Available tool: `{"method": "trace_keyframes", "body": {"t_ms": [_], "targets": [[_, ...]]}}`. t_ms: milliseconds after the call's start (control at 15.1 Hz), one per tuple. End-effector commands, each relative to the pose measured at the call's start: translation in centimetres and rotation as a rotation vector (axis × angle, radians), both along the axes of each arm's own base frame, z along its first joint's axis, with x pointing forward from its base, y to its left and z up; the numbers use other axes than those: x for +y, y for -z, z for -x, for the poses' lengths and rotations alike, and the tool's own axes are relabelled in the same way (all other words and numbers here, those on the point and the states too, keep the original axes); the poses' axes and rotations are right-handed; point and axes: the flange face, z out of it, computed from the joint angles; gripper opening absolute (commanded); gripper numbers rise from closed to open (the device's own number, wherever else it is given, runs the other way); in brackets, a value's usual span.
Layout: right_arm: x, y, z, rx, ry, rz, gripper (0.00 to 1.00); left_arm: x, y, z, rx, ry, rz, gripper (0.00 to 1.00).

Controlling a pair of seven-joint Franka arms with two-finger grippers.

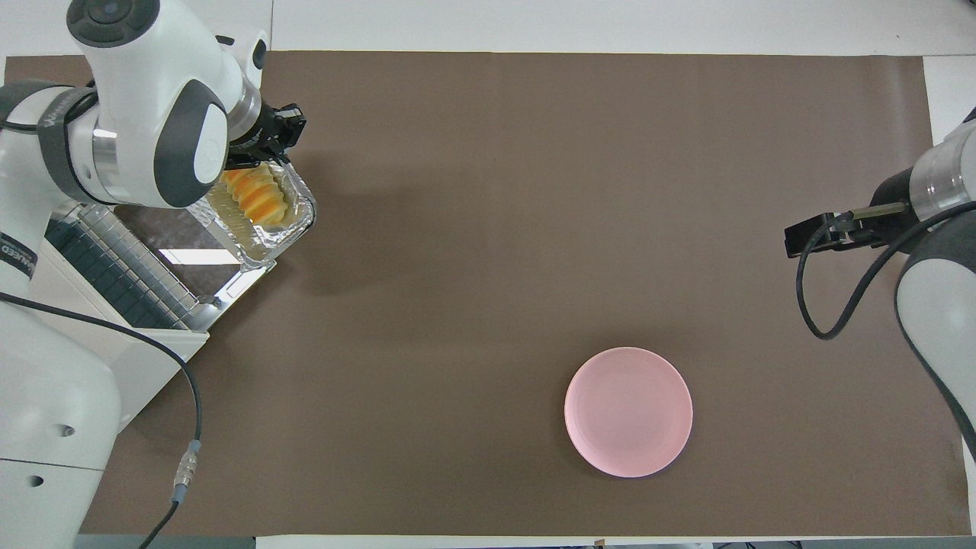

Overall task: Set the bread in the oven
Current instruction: 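Carry the foil tray with the left gripper into the toaster oven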

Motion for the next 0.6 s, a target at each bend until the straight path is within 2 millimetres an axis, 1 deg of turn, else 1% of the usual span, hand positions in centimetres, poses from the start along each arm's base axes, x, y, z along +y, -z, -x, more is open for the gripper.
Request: {"method": "trace_keyframes", "body": {"t_ms": [0,66,133,266,398,531], "targets": [[-0.2,-0.1,0.6,0.003,-0.010,0.015,1.00,5.2,0.2,-1.3,0.010,-0.088,-0.065,0.00],[-0.2,0.0,0.5,0.005,-0.010,0.015,1.00,7.7,0.6,-1.5,0.024,-0.126,-0.072,0.00],[-0.2,-0.1,0.6,0.003,-0.010,0.015,1.00,8.8,0.9,-1.0,0.077,-0.144,-0.084,0.00],[-0.2,0.0,0.5,0.005,-0.010,0.015,1.00,11.8,0.9,-0.2,0.148,-0.188,-0.117,0.00],[-0.2,0.0,0.5,0.005,-0.010,0.015,1.00,13.2,0.7,0.2,0.175,-0.185,-0.157,0.00],[-0.2,0.0,0.5,0.005,-0.010,0.015,1.00,14.6,1.2,0.7,0.220,-0.207,-0.160,0.00]]}}
